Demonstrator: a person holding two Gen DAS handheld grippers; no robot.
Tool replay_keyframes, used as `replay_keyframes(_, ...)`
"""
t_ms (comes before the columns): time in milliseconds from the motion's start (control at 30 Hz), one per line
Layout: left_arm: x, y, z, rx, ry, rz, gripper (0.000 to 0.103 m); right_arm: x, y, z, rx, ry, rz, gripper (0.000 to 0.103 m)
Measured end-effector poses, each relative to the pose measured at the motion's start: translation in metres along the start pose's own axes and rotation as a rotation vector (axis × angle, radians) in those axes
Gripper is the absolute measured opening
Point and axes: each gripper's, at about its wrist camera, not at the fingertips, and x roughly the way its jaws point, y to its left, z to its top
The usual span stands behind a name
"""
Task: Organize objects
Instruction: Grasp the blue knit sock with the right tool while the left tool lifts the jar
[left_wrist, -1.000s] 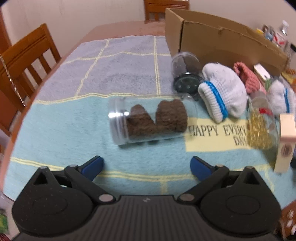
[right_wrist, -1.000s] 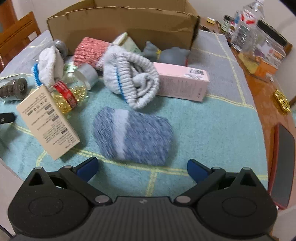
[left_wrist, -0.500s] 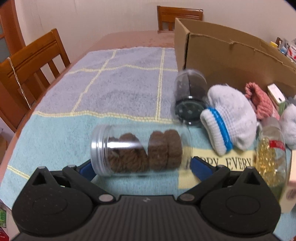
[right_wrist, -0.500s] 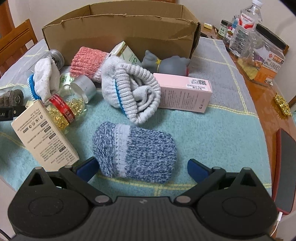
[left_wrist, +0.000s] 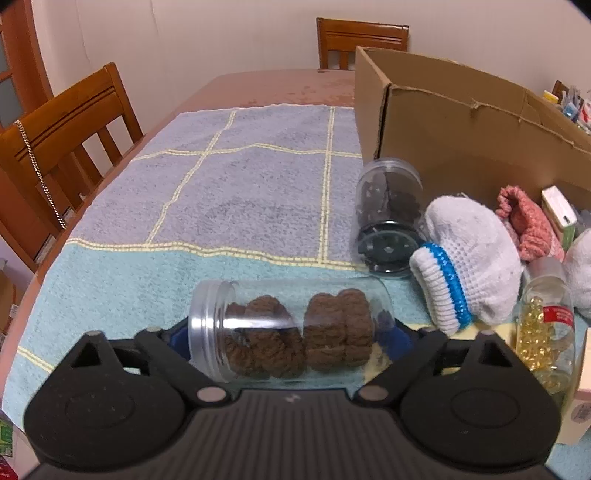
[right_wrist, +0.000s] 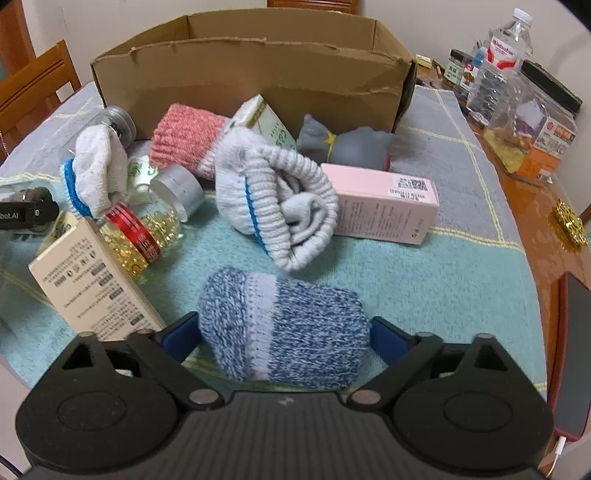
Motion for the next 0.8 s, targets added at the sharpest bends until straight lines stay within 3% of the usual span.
replay_keyframes(200, -0.002, 0.004, 0.001, -0.003, 0.005, -0.008, 0.092, -0.005, -0.002, 0.003, 0.016, -0.001, 0.011, 0.086)
replay_keyframes(467, -0.01, 0.009, 0.006, 0.013, 0.007, -0.039, 0.092, -0.015, -0.002, 0.009, 0.019, -0.009, 0.02, 0.084)
replay_keyframes(800, -0.039, 0.012, 0.035, 0.141, 0.033, -0.137, 0.092, -0.052, -0.009, 0.03, -0.02, -0.045, 0.046, 0.084)
